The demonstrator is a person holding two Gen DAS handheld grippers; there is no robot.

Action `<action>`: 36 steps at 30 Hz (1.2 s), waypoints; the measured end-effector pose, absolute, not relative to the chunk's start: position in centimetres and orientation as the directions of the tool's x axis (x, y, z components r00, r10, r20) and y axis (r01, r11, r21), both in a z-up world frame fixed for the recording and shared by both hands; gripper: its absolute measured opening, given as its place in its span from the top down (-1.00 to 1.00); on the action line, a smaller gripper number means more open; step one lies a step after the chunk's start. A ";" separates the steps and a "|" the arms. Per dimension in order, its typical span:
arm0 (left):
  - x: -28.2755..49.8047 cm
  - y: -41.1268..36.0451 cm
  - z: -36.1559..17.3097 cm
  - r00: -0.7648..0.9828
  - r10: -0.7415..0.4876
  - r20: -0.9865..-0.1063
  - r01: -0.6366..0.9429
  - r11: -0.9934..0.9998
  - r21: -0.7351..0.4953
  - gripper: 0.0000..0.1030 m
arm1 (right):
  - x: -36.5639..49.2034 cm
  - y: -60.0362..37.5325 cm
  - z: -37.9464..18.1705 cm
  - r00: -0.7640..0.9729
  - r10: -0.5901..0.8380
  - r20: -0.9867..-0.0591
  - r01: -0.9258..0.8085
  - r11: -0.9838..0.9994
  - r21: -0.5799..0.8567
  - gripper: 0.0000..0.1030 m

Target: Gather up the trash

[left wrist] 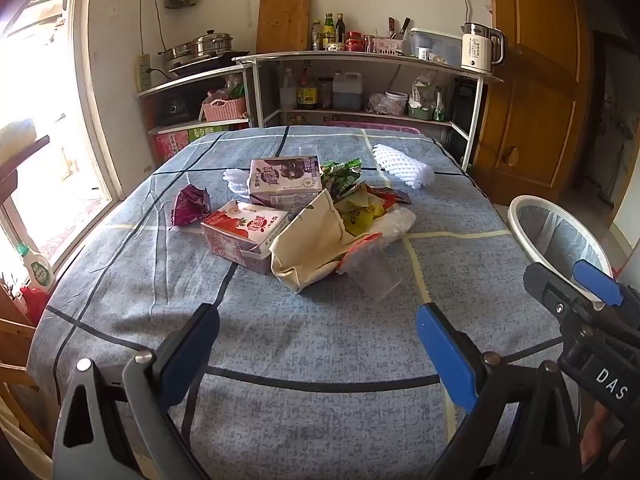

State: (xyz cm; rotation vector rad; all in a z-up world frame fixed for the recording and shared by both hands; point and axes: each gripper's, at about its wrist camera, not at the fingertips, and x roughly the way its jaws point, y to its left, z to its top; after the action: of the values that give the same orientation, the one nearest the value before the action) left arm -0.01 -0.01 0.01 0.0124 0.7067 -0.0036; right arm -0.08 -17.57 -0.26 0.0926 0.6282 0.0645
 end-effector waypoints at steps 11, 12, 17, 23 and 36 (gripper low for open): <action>0.0 -0.2 0.1 0.757 0.005 -0.654 0.005 1.000 0.014 -0.94 | -0.1 -17.6 -0.2 0.809 0.085 -0.581 -0.029 0.994 0.105 -0.59; 0.0 -0.2 0.1 0.758 0.005 -0.652 0.004 1.000 0.013 -0.94 | -0.2 -17.5 -0.2 0.809 0.084 -0.582 -0.028 0.994 0.105 -0.59; -0.3 0.2 0.2 0.758 0.005 -0.652 0.004 1.000 0.011 -0.94 | -0.3 -17.5 -0.1 0.810 0.086 -0.580 -0.028 0.994 0.108 -0.59; -0.4 0.2 0.2 0.758 0.004 -0.653 0.003 1.000 0.009 -0.94 | -0.5 -17.6 0.1 0.810 0.087 -0.580 -0.027 0.993 0.112 -0.59; -0.5 0.3 0.5 0.756 0.005 -0.654 0.000 1.000 0.008 -0.94 | -0.6 -17.5 0.1 0.810 0.086 -0.581 -0.024 0.993 0.113 -0.59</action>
State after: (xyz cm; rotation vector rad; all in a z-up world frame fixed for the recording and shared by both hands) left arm -0.45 0.29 0.54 0.0071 0.7132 0.0032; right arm -0.62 -17.48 0.11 0.1024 0.6247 0.0587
